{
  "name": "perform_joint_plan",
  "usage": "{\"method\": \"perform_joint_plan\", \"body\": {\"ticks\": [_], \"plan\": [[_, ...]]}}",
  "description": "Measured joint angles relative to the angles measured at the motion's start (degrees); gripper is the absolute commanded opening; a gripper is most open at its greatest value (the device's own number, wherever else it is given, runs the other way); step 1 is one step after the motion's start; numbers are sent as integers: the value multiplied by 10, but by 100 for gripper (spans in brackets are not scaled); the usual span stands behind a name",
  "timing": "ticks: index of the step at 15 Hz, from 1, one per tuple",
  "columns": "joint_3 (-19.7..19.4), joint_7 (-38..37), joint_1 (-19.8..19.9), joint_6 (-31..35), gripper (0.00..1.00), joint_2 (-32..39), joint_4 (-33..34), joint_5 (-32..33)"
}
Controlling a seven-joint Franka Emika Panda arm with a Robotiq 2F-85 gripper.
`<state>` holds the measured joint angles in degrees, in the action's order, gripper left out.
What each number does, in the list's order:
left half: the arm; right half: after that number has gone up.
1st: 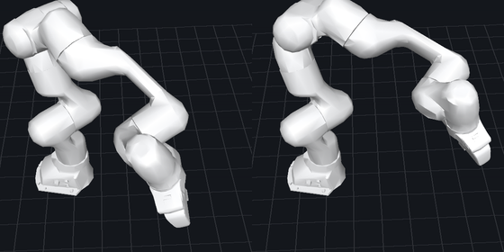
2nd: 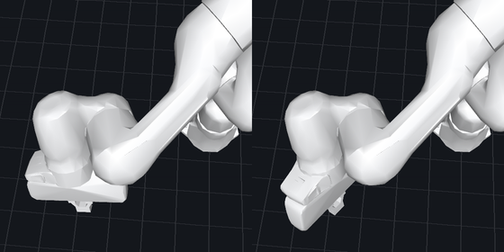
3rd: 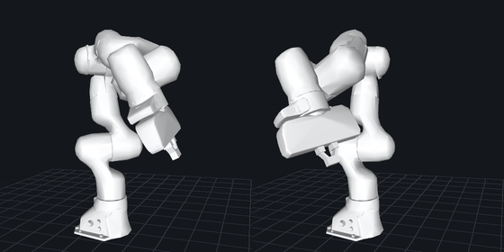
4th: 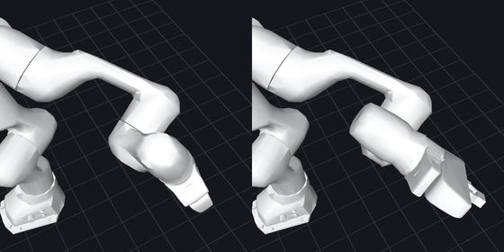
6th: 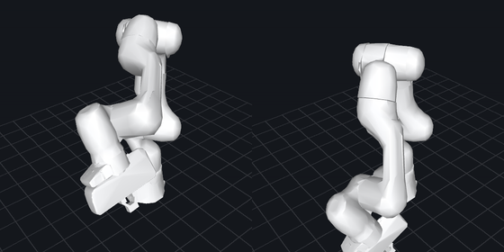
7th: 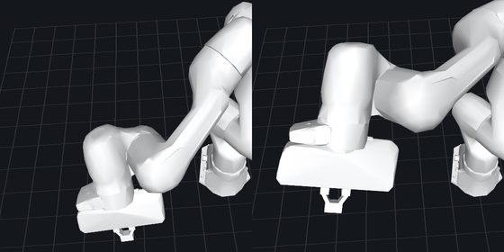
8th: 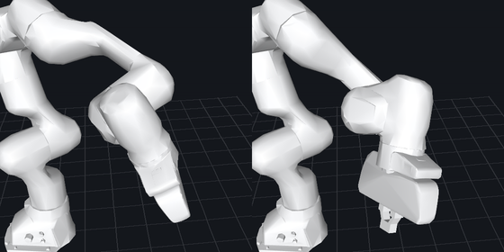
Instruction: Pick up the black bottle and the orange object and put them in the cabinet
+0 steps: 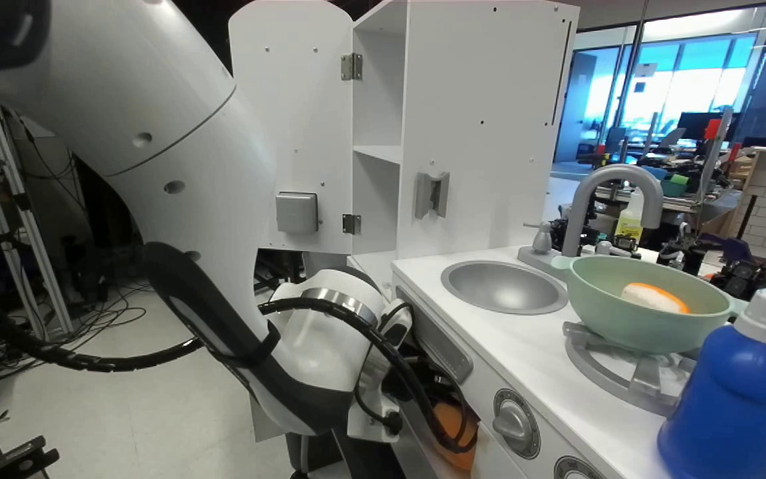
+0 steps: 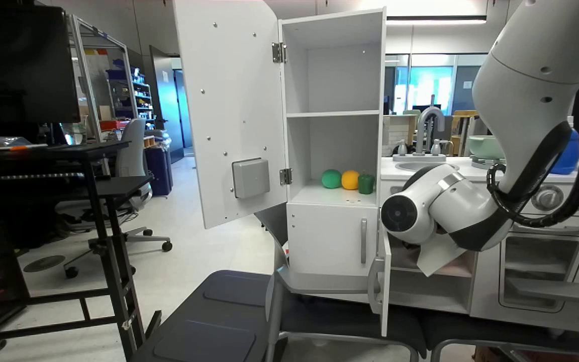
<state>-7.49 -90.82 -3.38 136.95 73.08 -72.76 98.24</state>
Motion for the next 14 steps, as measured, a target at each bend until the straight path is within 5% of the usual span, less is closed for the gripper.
{"method": "perform_joint_plan", "body": {"ticks": [8, 14], "plan": [[2, 0, 1, -5, 100, 7, 12, -3], [4, 0, 0, -5, 100, 7, 9, -3]]}}
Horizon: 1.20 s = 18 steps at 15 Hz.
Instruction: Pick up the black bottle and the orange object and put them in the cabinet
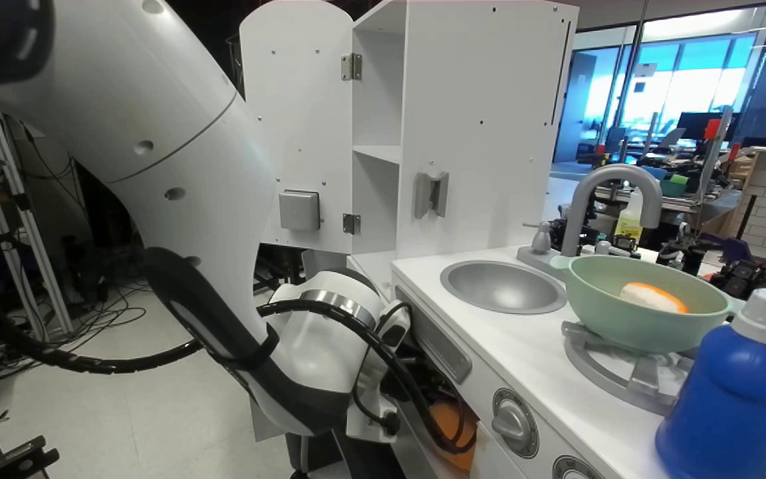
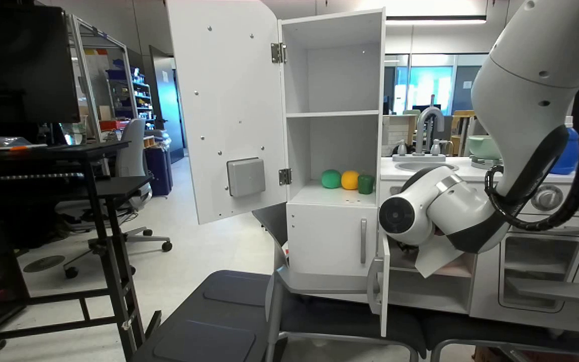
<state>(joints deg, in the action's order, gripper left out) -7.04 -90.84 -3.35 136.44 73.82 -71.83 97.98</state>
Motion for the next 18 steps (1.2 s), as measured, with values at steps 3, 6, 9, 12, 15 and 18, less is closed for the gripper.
{"method": "perform_joint_plan", "body": {"ticks": [3, 6, 9, 12, 15, 18], "plan": [[2, 0, 0, 2, 100, 0, -3, 2], [4, 0, 0, 9, 100, -1, -11, 4], [5, 0, -1, 18, 100, -1, -21, 5], [7, 0, -2, 23, 100, -3, -29, 10], [9, -4, -4, 23, 100, -8, -38, 25], [12, -28, -6, 23, 100, -12, -46, 55]]}}
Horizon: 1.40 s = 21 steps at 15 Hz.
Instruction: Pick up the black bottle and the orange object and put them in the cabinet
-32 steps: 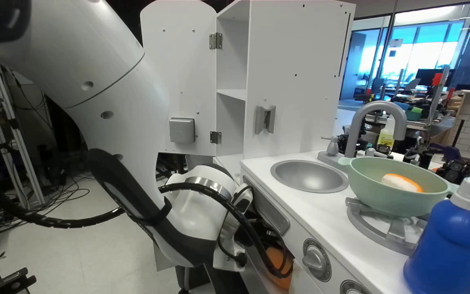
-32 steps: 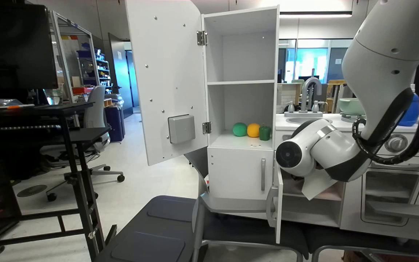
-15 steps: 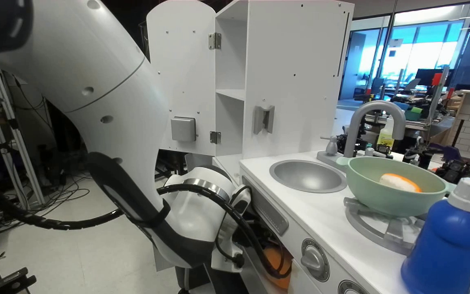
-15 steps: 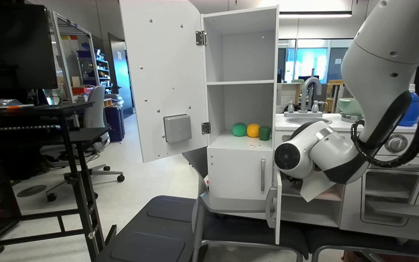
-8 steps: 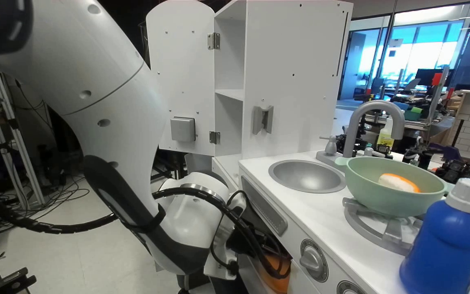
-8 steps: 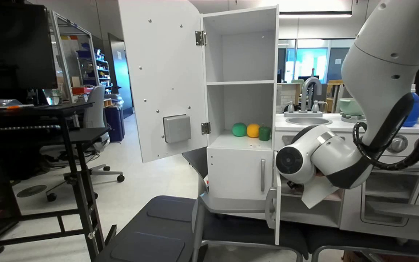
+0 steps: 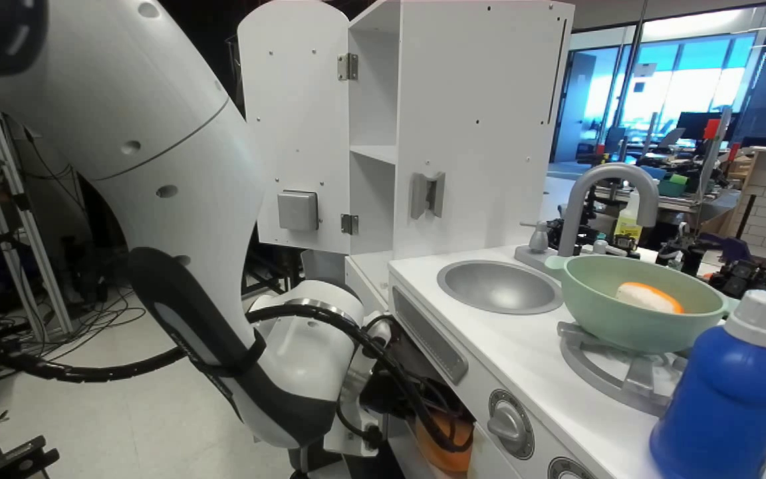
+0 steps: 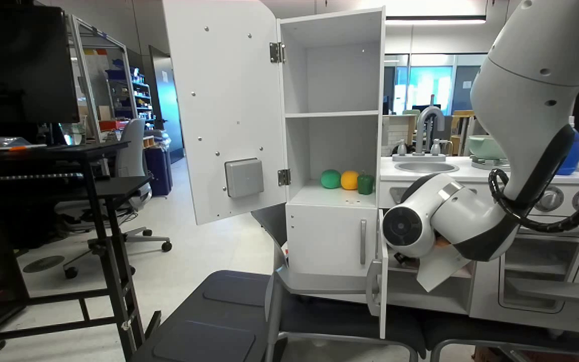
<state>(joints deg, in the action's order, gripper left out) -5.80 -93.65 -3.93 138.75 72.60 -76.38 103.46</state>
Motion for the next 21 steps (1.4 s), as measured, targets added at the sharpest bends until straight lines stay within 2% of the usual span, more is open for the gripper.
{"method": "perform_joint_plan", "body": {"ticks": [12, 15, 21], "plan": [[25, -135, -3, -7, 100, -19, -35, 141], [38, -163, -3, -20, 100, -35, -67, 168], [72, -207, -3, -87, 100, -82, -160, 202]]}}
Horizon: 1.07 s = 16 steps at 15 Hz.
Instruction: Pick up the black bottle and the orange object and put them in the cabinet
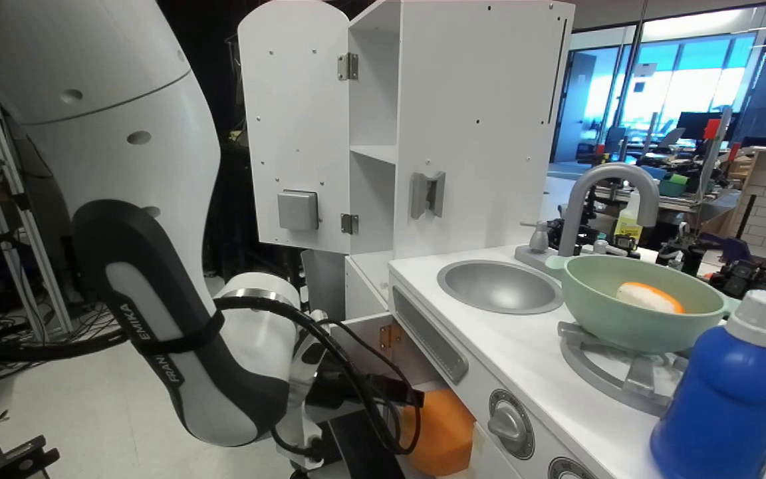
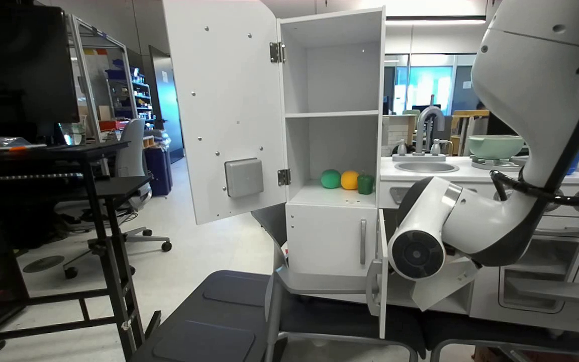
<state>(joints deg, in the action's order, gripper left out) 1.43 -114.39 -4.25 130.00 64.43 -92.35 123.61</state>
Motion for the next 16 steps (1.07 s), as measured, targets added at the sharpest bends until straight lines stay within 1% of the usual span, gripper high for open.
{"method": "perform_joint_plan", "body": {"ticks": [3, 6, 9, 11, 13, 15, 16], "plan": [[20, -10, 0, -27, 100, -50, -74, 0], [38, -16, 7, -29, 100, -129, -156, -2], [58, -18, 23, -21, 100, -216, -222, -20], [73, -17, 33, 8, 100, -277, -251, -41], [86, 2, 36, 49, 100, -335, -269, -78], [99, 64, 35, 100, 100, -390, -283, -143], [103, 109, 34, 131, 100, -412, -288, -186]]}}
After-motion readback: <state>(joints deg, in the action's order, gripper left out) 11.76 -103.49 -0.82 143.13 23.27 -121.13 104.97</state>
